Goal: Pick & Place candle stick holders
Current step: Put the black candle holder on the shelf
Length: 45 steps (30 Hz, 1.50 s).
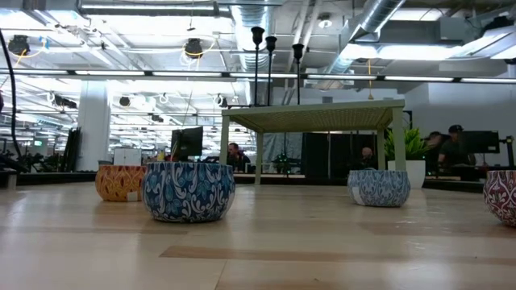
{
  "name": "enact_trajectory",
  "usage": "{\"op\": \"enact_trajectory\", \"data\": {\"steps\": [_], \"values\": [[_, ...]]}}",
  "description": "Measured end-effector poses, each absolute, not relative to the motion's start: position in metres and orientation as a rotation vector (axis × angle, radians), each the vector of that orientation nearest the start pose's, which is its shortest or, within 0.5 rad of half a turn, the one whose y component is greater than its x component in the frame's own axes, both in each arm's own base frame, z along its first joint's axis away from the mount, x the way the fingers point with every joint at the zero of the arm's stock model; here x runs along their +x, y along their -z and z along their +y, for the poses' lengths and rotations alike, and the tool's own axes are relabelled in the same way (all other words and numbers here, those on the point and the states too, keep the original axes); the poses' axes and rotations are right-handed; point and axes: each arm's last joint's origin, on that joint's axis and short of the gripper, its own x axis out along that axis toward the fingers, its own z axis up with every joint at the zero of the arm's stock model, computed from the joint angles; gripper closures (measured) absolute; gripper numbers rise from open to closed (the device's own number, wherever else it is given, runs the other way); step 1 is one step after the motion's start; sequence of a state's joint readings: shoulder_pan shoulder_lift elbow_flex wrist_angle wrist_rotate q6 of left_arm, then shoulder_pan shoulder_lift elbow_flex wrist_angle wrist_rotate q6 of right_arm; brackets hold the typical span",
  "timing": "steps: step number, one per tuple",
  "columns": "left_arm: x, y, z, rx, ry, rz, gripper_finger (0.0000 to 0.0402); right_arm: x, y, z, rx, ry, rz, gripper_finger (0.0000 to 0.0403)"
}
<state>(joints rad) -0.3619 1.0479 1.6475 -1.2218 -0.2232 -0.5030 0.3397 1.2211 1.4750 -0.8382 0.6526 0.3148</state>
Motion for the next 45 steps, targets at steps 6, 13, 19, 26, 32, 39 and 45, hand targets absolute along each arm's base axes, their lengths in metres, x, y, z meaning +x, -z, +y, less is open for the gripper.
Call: {"op": "enact_trajectory", "data": {"steps": [6,13,19,26,32,39,45], "values": [[0.141,-0.416,-0.065,-0.383,0.077,0.928,0.0192,0.207,-0.412,0.092,0.05,0.389,0.474,0.0242],[0.14,-0.357,-0.093,-0.483,0.085,1.224,0.0192,0.209,-0.401,0.12,0.068,0.368,0.474,0.0233],[0.135,-0.322,-0.121,-0.519,0.135,1.286,0.0192,0.21,-0.395,0.134,0.083,0.341,0.485,0.0232],[0.134,-0.294,-0.147,-0.544,0.192,1.179,0.0192,0.206,-0.396,0.14,0.099,0.317,0.479,0.0232],[0.129,-0.27,-0.161,-0.518,0.223,1.075,0.0192,0.203,-0.396,0.145,0.094,0.31,0.469,0.0234],[0.121,-0.243,-0.173,-0.507,0.264,0.967,0.0192,0.203,-0.396,0.144,0.103,0.313,0.468,0.0238],[0.119,-0.219,-0.177,-0.494,0.234,0.863,0.0192,0.203,-0.396,0.144,0.141,0.321,0.461,0.0237]]}}
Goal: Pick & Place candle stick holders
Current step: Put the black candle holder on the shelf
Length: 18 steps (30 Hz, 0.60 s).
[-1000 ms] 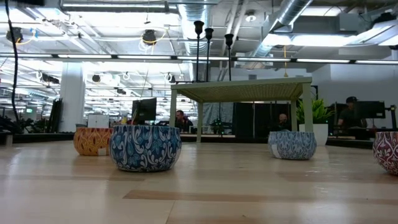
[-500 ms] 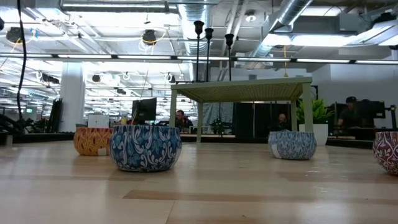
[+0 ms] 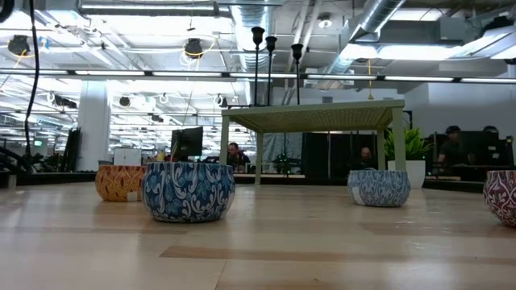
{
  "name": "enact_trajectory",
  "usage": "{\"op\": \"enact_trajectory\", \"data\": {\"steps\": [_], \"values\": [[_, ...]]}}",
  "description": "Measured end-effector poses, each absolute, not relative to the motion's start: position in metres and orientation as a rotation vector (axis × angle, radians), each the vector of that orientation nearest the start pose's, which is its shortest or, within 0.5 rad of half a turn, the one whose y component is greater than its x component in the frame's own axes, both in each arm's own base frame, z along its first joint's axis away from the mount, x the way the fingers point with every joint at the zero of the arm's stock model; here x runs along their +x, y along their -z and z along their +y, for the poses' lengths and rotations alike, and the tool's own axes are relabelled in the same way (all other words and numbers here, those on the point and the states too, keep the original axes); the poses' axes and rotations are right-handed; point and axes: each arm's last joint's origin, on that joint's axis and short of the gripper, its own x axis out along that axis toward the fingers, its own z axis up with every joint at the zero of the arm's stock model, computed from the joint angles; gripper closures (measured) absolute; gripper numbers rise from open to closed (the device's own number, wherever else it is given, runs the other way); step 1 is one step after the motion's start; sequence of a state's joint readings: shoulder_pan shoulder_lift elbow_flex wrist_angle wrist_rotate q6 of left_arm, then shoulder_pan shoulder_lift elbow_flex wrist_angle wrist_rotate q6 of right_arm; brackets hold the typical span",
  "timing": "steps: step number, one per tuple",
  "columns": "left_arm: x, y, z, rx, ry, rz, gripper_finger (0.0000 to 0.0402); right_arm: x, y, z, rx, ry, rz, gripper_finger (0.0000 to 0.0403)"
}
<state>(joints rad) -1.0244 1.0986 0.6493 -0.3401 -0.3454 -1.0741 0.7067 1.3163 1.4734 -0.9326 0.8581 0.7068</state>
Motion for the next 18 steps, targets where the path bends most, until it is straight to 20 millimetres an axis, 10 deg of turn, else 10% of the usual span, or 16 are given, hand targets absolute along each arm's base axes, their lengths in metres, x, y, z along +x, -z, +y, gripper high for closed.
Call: {"op": "enact_trajectory", "data": {"steps": [18], "values": [[0.149,-0.183,-0.21,-0.433,0.211,0.626,0.0192,0.207,-0.397,0.141,0.171,0.326,0.453,0.0243]]}}
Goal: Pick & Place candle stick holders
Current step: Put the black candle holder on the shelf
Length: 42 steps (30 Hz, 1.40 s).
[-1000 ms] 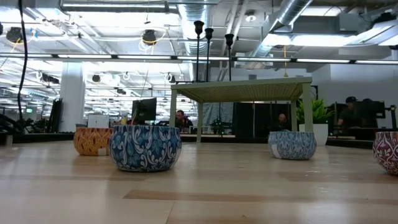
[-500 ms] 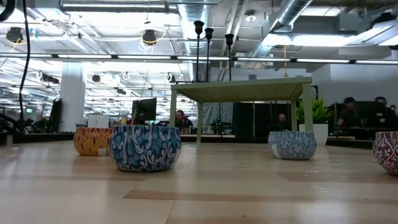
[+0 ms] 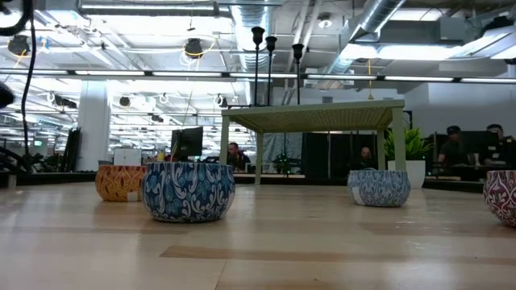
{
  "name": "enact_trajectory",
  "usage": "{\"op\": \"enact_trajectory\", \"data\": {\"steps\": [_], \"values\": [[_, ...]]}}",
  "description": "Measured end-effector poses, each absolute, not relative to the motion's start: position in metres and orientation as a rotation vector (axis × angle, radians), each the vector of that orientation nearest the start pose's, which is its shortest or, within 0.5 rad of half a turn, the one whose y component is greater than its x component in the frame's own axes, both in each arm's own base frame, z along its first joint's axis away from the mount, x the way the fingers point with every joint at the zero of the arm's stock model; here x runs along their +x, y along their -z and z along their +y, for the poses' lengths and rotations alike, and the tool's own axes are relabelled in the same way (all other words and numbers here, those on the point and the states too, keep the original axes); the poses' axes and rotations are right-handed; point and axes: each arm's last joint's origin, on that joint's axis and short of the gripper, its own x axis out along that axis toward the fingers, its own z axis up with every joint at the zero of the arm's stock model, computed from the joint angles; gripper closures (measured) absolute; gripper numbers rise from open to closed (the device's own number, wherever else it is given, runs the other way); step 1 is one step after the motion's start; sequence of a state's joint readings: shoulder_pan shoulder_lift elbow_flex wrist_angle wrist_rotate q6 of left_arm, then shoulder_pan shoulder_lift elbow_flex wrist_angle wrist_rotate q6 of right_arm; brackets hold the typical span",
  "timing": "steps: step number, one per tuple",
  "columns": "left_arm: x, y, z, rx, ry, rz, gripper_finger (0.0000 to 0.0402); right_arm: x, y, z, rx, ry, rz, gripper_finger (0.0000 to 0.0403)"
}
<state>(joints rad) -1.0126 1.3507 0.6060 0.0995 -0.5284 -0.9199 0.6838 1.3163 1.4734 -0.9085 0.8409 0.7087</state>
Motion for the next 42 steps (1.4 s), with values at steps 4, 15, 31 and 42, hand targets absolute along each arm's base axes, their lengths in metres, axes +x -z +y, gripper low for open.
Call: {"op": "enact_trajectory", "data": {"steps": [4,15,31,42], "values": [[0.153,-0.182,-0.214,-0.453,0.17,0.554,0.0192,0.207,-0.397,0.141,0.176,0.32,0.454,0.0247],[0.151,-0.178,-0.221,-0.449,0.333,0.665,0.0192,0.207,-0.397,0.142,0.169,0.308,0.461,0.0248],[0.153,-0.182,-0.223,-0.484,0.376,0.648,0.0192,0.205,-0.398,0.146,0.197,0.27,0.47,0.0256],[0.156,-0.184,-0.22,-0.47,0.25,0.539,0.0193,0.206,-0.398,0.147,0.204,0.263,0.471,0.0256]]}}
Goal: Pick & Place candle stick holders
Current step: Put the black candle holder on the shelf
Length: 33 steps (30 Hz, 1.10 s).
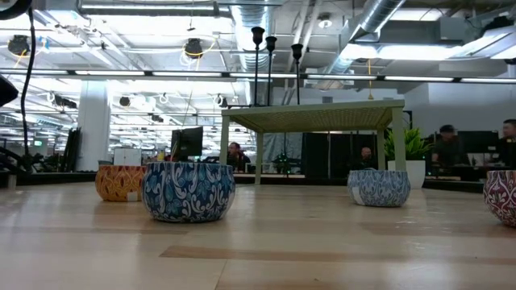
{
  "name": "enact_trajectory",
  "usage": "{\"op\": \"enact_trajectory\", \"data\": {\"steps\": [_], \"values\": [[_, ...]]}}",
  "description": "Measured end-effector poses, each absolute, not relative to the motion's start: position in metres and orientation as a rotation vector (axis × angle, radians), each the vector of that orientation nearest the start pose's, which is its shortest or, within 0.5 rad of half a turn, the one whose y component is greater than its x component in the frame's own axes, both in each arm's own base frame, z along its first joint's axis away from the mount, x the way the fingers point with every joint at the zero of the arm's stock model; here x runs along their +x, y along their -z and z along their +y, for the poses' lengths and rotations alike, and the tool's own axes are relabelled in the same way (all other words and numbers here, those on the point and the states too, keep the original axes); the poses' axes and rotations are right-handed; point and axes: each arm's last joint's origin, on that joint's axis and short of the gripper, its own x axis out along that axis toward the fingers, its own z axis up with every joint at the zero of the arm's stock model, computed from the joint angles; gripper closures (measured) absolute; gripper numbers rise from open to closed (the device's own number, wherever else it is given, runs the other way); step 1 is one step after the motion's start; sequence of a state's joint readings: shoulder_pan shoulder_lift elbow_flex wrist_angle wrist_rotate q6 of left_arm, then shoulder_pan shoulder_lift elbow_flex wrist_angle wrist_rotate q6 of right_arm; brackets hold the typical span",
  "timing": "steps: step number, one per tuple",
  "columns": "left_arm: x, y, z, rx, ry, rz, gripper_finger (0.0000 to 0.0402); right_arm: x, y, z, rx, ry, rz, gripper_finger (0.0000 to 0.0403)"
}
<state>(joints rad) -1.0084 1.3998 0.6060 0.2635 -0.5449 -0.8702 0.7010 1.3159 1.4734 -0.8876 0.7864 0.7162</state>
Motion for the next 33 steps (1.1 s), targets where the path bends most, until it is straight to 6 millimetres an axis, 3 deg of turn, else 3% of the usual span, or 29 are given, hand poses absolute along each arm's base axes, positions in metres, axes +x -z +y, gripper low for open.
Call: {"op": "enact_trajectory", "data": {"steps": [7,15,19,25,33], "values": [[0.157,-0.186,-0.221,-0.486,0.258,0.525,0.0239,0.205,-0.397,0.146,0.197,0.266,0.478,0.0256],[0.161,-0.192,-0.221,-0.54,0.243,0.457,0.0376,0.205,-0.397,0.145,0.18,0.291,0.467,0.0257],[0.167,-0.205,-0.211,-0.612,0.095,0.314,0.0387,0.202,-0.399,0.144,0.16,0.319,0.441,0.0266],[0.177,-0.251,-0.18,-0.635,-0.193,0.036,0.0389,0.193,-0.408,0.135,0.157,0.326,0.406,0.0286],[0.212,-0.317,-0.134,-0.443,-0.496,-0.127,0.0389,0.177,-0.421,0.121,0.173,0.349,0.354,0.0304]]}}
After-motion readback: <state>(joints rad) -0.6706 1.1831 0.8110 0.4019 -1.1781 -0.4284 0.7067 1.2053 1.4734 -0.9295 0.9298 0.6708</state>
